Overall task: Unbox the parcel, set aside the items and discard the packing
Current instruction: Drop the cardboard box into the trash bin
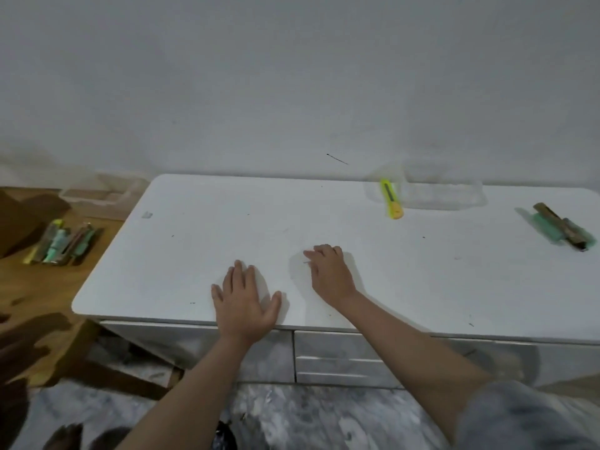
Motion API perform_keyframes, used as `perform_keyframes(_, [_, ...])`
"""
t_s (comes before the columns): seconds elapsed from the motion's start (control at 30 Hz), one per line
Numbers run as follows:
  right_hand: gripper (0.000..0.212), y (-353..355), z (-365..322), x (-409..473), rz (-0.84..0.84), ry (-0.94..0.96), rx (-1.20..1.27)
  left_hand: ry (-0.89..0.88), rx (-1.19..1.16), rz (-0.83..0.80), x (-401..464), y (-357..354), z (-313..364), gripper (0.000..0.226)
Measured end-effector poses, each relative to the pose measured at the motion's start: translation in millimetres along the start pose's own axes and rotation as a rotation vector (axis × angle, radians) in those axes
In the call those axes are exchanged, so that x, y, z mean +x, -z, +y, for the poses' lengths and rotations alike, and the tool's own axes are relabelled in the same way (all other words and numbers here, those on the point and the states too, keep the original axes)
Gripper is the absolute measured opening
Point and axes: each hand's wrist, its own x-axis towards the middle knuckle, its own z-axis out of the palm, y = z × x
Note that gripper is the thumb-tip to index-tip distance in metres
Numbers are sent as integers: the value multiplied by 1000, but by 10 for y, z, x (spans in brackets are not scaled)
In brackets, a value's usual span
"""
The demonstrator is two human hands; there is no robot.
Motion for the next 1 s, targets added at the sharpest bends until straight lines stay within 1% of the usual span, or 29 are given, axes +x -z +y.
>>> perform_keyframes(0.1, [30, -61, -63, -43, -23, 125, -20, -9, 7, 7, 2, -15, 3, 83])
perform_keyframes(0.27, [25, -40, -92, -78, -70, 186, -81, -8, 9, 10, -10, -23, -19, 85])
perform_keyframes(0.47, [30, 204, 46, -306, -71, 113, -24, 18, 19, -19, 19, 2, -10, 93])
perform_keyframes(0.53, [27, 374, 173, -431, -38, 64, 48, 34, -11, -15, 25, 21, 27, 95])
perform_keyframes(0.6, [23, 575, 327, -555, 25, -14, 124, -20, -57, 4, 8, 33, 169, 89])
perform_keyframes(0.7, [22, 870, 581, -754, 225, -159, 212, -182, -145, 25, -35, -8, 648, 79])
perform_keyframes(0.8, [22, 1181, 909, -1032, 423, -292, 224, -292, -230, -24, -91, -115, 1363, 76])
perform_keyframes(0.93, [19, 1698, 1551, -1609, 609, -461, 178, -490, -286, -97, -234, -312, 2446, 74])
perform_keyframes(1.0, [18, 1959, 1901, -1977, 665, -548, 148, -598, -295, -136, -357, -420, 3001, 74])
